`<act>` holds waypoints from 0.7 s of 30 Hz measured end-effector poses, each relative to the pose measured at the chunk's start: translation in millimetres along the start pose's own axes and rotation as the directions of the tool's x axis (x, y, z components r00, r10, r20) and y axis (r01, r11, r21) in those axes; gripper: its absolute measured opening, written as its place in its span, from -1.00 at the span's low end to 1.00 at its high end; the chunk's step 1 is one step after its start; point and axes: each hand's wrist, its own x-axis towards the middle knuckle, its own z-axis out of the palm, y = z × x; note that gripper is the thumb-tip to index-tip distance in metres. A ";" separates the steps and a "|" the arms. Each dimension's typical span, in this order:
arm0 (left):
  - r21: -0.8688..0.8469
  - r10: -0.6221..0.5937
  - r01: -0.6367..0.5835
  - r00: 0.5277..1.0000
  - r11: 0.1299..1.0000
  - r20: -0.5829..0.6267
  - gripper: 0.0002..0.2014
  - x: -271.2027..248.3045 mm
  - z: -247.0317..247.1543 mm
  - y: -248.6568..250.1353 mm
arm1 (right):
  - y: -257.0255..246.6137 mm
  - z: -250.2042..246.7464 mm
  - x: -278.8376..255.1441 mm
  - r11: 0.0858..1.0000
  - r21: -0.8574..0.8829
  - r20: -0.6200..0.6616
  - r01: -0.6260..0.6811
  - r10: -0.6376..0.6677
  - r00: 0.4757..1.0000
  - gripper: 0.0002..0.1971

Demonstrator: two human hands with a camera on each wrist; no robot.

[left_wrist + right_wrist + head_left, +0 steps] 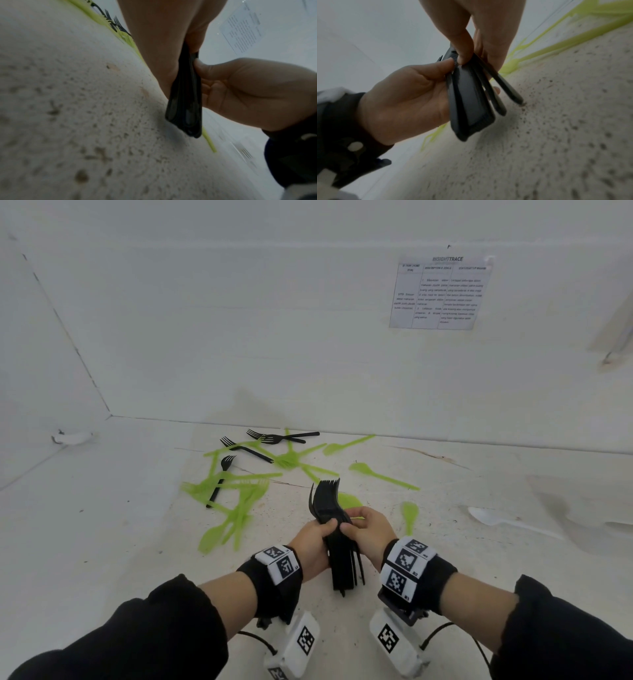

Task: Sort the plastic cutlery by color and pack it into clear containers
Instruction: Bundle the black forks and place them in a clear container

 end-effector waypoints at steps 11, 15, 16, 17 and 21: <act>0.076 -0.055 0.052 0.998 0.996 0.034 -0.58 -17.7 -2.1 3.3 | 2.6 0.0 -11.3 0.999 -0.022 0.058 0.024 -0.023 0.998 -0.73; 0.057 -0.051 0.048 0.997 0.997 0.055 -0.59 -24.9 -1.1 -2.2 | 6.0 -2.5 -19.2 1.000 0.004 0.096 0.012 -0.012 0.995 -0.70; 0.047 -0.051 0.048 0.997 0.998 0.061 -0.60 -26.9 -0.7 -3.1 | 6.7 -2.5 -22.1 1.000 0.016 0.117 0.006 -0.008 0.993 -0.71; 0.033 -0.048 0.046 0.997 0.998 0.063 -0.60 -28.2 -0.4 -4.0 | 6.9 -2.3 -25.3 1.000 0.019 0.139 0.003 -0.006 0.990 -0.72; -0.030 -0.025 0.027 0.998 0.999 0.049 -0.60 -33.2 2.5 -6.5 | 7.2 1.2 -31.7 0.997 -0.050 0.165 0.051 -0.042 0.985 -0.64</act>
